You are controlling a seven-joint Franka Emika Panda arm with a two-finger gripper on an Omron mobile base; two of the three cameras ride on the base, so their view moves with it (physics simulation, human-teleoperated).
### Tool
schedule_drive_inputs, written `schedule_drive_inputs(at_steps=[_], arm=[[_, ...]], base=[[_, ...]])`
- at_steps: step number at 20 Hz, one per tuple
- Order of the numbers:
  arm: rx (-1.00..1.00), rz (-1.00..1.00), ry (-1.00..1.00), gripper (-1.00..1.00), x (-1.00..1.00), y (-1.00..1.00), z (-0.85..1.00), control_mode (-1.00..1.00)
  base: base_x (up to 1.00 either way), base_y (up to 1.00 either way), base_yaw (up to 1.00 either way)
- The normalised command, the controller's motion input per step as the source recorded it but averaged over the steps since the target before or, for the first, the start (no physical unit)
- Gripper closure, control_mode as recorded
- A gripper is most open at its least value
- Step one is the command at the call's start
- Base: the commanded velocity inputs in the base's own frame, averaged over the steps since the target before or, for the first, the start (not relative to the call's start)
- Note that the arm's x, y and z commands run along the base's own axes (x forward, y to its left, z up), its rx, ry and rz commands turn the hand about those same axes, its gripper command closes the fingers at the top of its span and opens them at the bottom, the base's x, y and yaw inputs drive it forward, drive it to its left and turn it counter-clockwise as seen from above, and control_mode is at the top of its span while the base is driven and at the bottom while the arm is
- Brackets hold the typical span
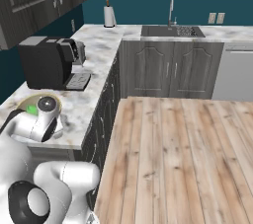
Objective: Place the cup inside the bowl on the dining table and move the bowl to any counter.
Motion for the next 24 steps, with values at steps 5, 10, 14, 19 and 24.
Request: schedule_drive_inputs(at_steps=[5, 10, 14, 19, 24], arm=[[-0.03, 0.00, 0.10, 1.00, 0.00, 0.04, -0.03, -1.00], [-0.02, 0.00, 0.04, 1.00, 0.00, 0.00, -0.13, -1.00], [0.00, 0.00, 0.00, 1.00, 0.01, 0.00, -0.07, -1.00], [0.00, 0.00, 0.00, 1.00, 0.05, 0.03, -0.11, -1.00], [-0.02, 0.00, 0.00, 1.00, 0.20, 0.14, -0.12, -1.00]], base=[[0.00, 0.00, 0.00], [0.00, 0.00, 0.00], [0.00, 0.00, 0.00], [0.00, 0.00, 0.00], [0.00, 0.00, 0.00]])
